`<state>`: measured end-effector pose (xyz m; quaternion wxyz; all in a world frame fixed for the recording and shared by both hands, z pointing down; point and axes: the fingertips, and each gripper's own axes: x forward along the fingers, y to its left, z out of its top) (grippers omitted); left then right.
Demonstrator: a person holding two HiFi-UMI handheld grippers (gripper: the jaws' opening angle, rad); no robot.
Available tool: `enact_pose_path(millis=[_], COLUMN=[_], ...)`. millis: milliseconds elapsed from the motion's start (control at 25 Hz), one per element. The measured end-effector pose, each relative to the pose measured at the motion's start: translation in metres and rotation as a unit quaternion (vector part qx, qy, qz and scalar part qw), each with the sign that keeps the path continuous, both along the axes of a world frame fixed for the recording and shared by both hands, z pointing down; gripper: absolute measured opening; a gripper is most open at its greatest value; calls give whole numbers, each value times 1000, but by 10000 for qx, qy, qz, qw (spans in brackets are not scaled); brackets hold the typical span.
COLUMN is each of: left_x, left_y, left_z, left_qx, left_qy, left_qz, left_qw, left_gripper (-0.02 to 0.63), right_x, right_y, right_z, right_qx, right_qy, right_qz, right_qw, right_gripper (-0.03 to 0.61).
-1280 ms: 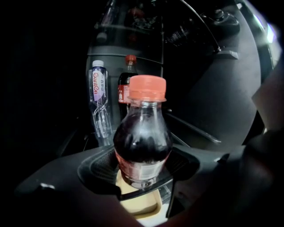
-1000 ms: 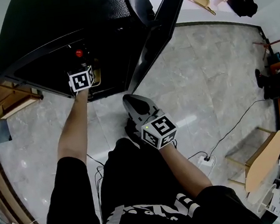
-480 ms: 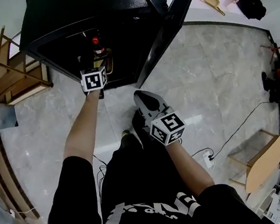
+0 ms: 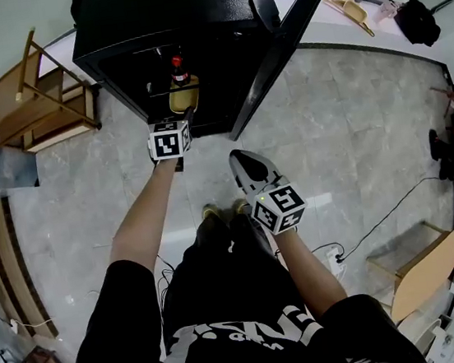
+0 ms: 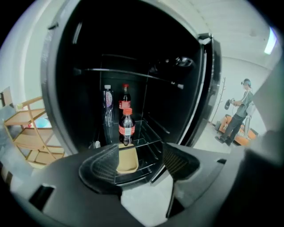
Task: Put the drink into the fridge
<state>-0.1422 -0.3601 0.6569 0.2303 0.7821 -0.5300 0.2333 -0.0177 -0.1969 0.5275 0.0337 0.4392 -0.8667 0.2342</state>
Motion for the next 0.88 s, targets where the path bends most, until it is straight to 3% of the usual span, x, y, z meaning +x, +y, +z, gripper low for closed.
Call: enact_pose_path(millis=[360, 880], left_x=[8, 2], left_y=[46, 106], left_z=[-44, -108], left_qx=[148, 518], left_qy=[433, 652], left_qz=[-128, -146], left_qw=[9989, 9964], left_gripper=[308, 308], right_x=[16, 29], right_y=[7, 13], right_z=[-12, -32], right_qx=[32, 70], right_qy=[115, 113], right_qz=[-213, -475], right_qw=[9997, 9988], right_gripper=[25, 25])
